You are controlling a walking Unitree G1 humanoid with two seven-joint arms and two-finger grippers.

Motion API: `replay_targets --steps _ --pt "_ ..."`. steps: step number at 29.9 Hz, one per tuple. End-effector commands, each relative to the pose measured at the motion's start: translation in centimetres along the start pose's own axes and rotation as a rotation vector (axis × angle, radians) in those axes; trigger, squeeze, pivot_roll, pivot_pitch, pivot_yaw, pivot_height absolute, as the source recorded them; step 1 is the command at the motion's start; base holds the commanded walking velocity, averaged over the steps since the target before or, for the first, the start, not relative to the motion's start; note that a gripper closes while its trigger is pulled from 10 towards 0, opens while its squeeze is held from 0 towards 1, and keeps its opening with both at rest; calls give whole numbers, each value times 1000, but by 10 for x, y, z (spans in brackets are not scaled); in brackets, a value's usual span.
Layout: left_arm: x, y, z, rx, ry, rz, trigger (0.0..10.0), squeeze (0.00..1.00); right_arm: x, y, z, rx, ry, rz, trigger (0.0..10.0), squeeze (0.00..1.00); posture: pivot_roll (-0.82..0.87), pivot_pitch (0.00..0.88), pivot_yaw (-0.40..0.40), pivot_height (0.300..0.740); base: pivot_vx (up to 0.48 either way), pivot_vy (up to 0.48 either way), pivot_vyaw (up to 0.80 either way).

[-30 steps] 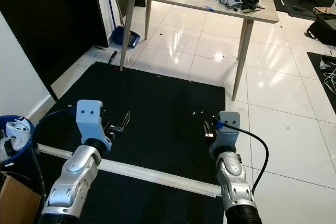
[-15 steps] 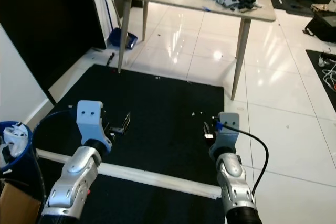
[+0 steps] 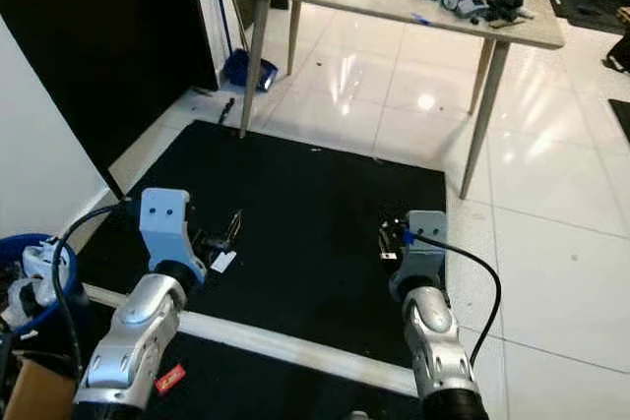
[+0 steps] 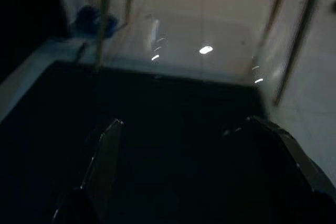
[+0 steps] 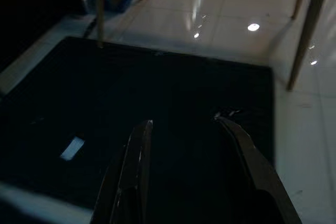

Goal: Picking trash to rubbish bin

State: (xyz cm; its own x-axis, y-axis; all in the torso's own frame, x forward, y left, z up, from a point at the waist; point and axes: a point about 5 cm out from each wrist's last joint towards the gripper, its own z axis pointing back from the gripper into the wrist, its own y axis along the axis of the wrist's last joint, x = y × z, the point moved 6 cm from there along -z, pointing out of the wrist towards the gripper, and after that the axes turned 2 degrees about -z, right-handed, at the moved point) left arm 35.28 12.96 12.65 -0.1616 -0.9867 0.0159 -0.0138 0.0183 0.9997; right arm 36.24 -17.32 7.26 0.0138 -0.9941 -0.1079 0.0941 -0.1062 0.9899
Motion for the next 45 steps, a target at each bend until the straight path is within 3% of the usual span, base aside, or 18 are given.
replay_targets --steps 1,45 --pt "-5 -5 3 -14 18 0 10000 0 -3 -2 0 -9 4 3 10000 0 23 117 -16 740 330 0 0" --pt "-7 -3 1 -12 25 1 10000 0 -2 -6 1 -27 -9 -6 10000 0 27 138 -10 740 329 0 0"
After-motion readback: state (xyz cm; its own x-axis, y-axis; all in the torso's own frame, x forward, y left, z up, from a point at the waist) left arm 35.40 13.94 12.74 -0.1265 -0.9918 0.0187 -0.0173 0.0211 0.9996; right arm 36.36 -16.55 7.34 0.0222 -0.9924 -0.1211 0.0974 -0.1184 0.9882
